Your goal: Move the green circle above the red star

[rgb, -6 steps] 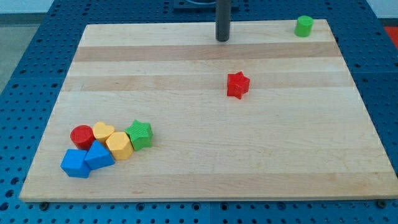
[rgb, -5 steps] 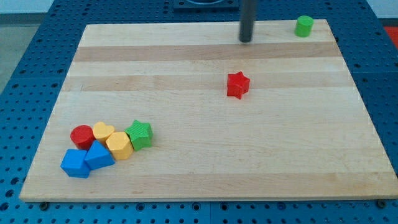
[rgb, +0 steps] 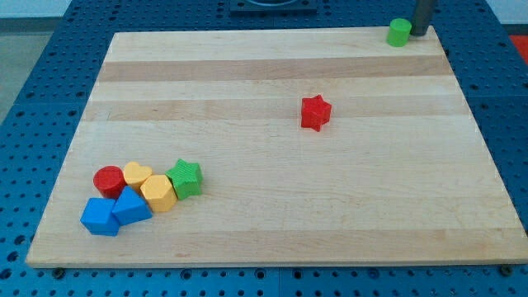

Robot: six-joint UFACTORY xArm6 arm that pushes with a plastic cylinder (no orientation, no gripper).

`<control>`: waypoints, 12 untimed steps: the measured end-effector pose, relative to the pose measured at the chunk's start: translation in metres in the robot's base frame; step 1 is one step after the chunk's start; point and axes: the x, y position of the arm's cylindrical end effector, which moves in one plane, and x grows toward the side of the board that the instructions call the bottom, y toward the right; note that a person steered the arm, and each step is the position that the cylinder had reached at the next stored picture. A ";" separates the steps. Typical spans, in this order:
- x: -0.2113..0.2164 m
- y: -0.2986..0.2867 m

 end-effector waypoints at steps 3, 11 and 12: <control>0.030 -0.040; 0.150 -0.190; 0.150 -0.235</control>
